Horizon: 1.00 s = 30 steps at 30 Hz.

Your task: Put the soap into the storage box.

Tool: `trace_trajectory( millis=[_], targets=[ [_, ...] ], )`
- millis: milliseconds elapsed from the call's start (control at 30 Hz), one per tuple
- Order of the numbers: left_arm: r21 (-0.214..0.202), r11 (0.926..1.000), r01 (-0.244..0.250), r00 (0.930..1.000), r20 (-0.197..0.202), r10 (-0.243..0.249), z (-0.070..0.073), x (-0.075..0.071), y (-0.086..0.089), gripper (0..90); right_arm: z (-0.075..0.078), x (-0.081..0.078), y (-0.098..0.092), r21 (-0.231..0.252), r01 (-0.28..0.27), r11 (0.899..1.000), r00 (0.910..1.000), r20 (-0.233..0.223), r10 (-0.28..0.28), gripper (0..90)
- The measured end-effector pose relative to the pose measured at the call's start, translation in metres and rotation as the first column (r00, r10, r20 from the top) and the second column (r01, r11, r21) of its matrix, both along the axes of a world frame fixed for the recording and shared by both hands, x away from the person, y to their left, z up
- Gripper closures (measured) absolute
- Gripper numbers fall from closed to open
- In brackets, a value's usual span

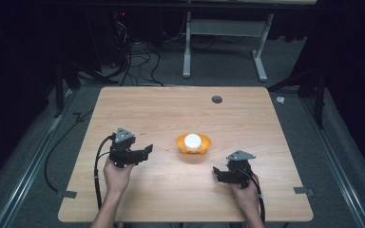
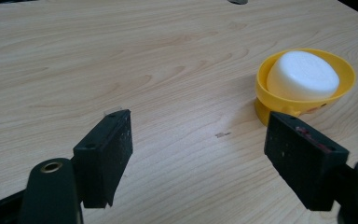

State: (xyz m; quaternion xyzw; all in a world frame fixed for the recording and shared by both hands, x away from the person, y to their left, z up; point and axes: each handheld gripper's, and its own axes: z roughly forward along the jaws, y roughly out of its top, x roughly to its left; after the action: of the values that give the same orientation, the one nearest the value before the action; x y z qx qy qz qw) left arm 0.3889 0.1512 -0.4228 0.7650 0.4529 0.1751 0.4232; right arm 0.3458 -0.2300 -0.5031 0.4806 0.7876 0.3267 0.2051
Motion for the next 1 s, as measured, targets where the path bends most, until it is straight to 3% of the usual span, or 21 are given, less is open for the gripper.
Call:
trace_trajectory(
  millis=[333, 1000],
  targets=[
    [0.009, 0.9999, -0.012, 0.9999, 0.001, 0.012, -0.001, -0.006, 0.007, 23.9, 0.0, 0.0, 0.0, -0.001, 0.0, 1.0, 1.0, 0.0, 0.0, 21.4],
    [-0.017, 0.9989, -0.044, 0.999, -0.013, 0.044, -0.011, -0.02, 0.019, 23.5, 0.0, 0.0, 0.0, -0.001, 0.0, 1.0, 1.0, 0.0, 0.0, 21.4]
  ],
)
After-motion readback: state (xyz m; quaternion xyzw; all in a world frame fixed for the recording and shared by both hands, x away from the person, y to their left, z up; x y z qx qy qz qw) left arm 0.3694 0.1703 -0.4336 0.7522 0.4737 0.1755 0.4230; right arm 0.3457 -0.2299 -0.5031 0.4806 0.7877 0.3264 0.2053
